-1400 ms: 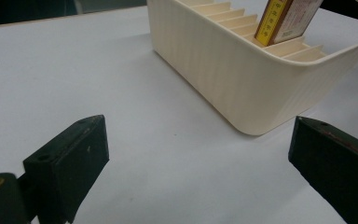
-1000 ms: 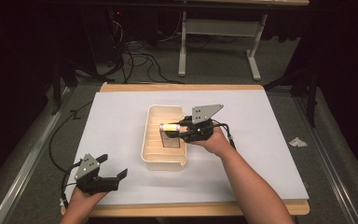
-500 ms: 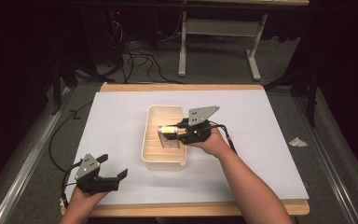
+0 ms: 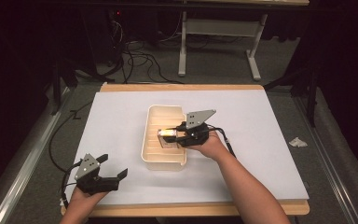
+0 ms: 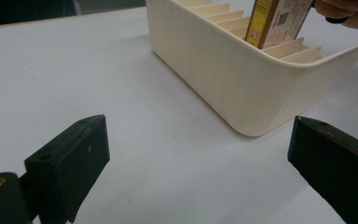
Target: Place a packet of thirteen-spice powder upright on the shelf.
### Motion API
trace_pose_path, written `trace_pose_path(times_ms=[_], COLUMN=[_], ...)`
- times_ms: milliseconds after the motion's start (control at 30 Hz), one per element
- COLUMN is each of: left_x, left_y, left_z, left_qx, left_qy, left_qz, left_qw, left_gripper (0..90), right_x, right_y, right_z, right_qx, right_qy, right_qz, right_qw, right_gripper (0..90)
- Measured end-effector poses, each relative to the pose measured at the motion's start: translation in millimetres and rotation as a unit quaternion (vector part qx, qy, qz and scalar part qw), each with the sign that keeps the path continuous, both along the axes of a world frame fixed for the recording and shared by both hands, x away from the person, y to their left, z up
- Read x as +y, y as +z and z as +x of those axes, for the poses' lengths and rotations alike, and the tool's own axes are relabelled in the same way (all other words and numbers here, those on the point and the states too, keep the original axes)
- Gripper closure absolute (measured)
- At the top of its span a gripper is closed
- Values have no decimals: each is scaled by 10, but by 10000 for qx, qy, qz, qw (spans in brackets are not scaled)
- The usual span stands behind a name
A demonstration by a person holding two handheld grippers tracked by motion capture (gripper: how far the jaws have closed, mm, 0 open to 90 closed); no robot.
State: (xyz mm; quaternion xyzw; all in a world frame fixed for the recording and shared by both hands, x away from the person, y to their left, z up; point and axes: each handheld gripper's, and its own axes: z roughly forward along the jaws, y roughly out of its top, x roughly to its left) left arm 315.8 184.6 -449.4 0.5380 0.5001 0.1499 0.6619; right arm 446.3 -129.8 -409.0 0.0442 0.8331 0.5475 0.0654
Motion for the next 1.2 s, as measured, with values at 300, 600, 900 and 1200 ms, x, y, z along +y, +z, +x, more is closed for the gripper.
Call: trace_pose_path(times_ms=[300,600,900,1200], left_x=[3,0,-4,-7], left_y=[4,2,0,-1], left_z=[-3,-3,-2,-2], left_qx=[-7,0,2,2], left_qy=[0,-11,-11,-14], left_qz=[-19,-6,-4,-6], left_qw=[10000,10000,10000,10000], left_gripper=[60,60,61,63], right_x=[18,4,-31,-53], right_y=[-88,-129,-131,-112], right_z=[11,9,1,-7], right_qx=[123,153,167,249], right_qy=[-91,-161,-202,-250], right_qz=[-35,-108,-60,-19], right_qw=[9999,9997,9996,9994], right_gripper=[681,663,654,555])
